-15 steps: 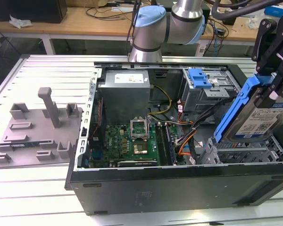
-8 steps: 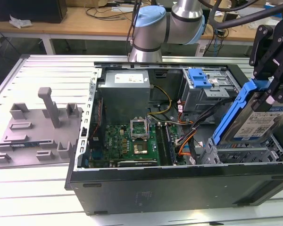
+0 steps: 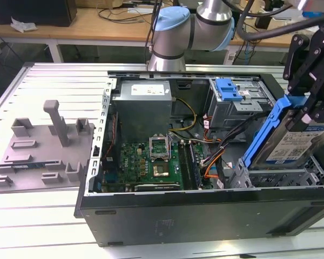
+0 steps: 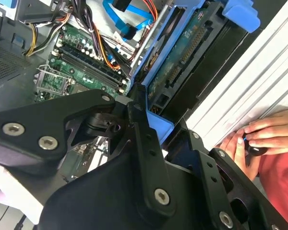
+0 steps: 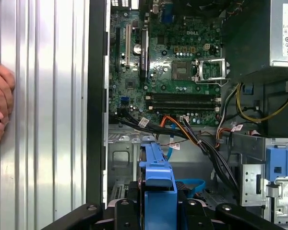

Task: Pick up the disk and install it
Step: 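Insert the disk into the insertion slot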

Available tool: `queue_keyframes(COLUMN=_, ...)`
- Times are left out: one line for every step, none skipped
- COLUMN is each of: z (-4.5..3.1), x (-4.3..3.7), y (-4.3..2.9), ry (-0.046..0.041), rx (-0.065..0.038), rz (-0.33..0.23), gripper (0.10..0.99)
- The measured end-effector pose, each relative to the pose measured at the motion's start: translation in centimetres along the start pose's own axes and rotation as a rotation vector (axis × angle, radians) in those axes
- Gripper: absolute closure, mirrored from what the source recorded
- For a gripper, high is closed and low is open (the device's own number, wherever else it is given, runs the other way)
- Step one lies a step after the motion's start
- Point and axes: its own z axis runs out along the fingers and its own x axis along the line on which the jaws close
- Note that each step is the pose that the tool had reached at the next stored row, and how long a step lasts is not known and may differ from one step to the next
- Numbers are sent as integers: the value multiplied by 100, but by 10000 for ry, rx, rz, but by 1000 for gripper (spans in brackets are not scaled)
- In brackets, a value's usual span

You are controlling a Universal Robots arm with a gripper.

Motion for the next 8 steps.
queue_keyframes(z=7, x=0, y=0, ry=6, rx=-1, rz=0, gripper=718)
queue_keyframes(z=15, x=1, y=-1, ry=7, rx=-1, rz=0, gripper=718)
queue_keyframes(z=35, x=3, y=-3, ry=5, rx=-1, rz=0, gripper=718)
queue_keyframes(z=52, x=5, y=-3, ry=6, rx=-1, rz=1, gripper=718)
queue_keyframes(z=70, x=7, y=-4, ry=5, rx=-1, rz=0, gripper=718)
queue_keyframes(z=87, x=8, y=-5, ry=5, rx=-1, rz=1, gripper=718)
queue_keyframes(z=109, x=12, y=-6, ry=5, rx=-1, rz=0, gripper=718)
queue_keyframes(z=123, x=14, y=-6, ry=6, rx=-1, rz=0, gripper=718)
